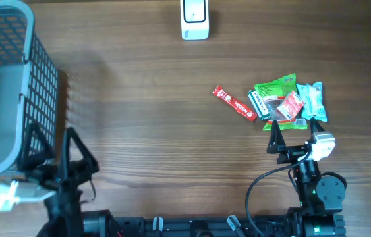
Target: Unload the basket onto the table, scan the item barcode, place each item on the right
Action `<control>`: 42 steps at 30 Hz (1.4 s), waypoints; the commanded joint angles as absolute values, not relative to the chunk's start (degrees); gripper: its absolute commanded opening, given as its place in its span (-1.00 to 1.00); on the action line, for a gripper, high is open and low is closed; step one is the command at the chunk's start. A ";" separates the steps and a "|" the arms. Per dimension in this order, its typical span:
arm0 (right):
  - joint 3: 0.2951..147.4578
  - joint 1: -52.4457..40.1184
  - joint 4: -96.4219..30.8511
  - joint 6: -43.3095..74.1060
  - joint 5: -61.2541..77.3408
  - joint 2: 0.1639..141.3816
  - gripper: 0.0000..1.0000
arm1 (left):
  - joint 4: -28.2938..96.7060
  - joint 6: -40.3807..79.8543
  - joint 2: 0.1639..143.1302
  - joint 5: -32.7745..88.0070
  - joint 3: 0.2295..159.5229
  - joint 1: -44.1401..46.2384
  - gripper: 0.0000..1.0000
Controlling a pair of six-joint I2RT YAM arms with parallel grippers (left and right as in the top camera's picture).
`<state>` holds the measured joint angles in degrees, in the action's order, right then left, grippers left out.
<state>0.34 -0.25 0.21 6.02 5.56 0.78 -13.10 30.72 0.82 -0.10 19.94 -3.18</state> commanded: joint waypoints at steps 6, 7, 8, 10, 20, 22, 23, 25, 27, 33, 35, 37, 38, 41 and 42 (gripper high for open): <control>0.30 0.08 0.45 6.02 6.42 0.21 0.99 | -20.38 34.06 0.25 0.51 2.37 -3.49 1.00; 0.30 0.08 0.45 6.07 6.42 0.21 1.00 | -19.46 34.04 0.25 0.51 1.83 -3.49 1.00; 0.30 0.08 0.45 6.04 6.42 0.21 0.99 | -18.57 33.89 0.25 0.49 1.32 -3.49 1.00; 0.30 0.08 0.45 6.02 6.42 0.21 1.00 | -16.12 33.89 0.23 0.32 0.32 -3.49 1.00; 0.30 0.08 0.45 6.02 6.42 0.21 0.99 | 4.03 27.57 0.21 -2.13 0.32 -3.49 1.00; 0.30 0.08 0.45 6.04 6.42 0.21 1.00 | 4.10 22.74 0.21 -2.00 0.32 -3.25 1.00; 0.30 0.08 0.45 6.04 6.42 0.21 1.00 | 4.12 21.12 0.21 -2.00 0.32 -3.22 1.00; 0.30 0.08 0.45 6.04 6.42 0.21 1.00 | 4.14 17.19 0.21 -1.80 0.32 -3.22 1.00; 0.30 0.08 0.45 6.02 6.42 0.21 1.00 | 4.23 14.55 0.21 -0.62 0.32 -3.22 1.00; 0.30 0.08 0.45 6.04 6.42 0.21 0.99 | 4.19 14.55 0.23 -0.27 0.34 -3.22 1.00; 0.30 0.08 0.45 6.04 6.42 0.21 0.99 | 4.19 14.55 0.25 -0.27 0.34 -3.22 1.00; 0.30 0.08 0.45 6.04 6.42 0.21 0.99 | 4.19 14.55 0.27 -0.27 0.34 -3.22 1.00; 0.30 0.08 0.45 6.04 6.42 0.21 0.99 | 4.19 14.57 0.27 -0.27 0.34 -3.22 1.00; 0.30 0.08 0.45 6.04 6.42 0.21 0.99 | 4.19 14.55 0.27 -0.27 0.32 -3.22 1.00; 0.30 0.08 0.45 6.04 6.42 0.21 1.00 | 4.19 14.55 0.27 -0.27 0.34 -3.22 1.00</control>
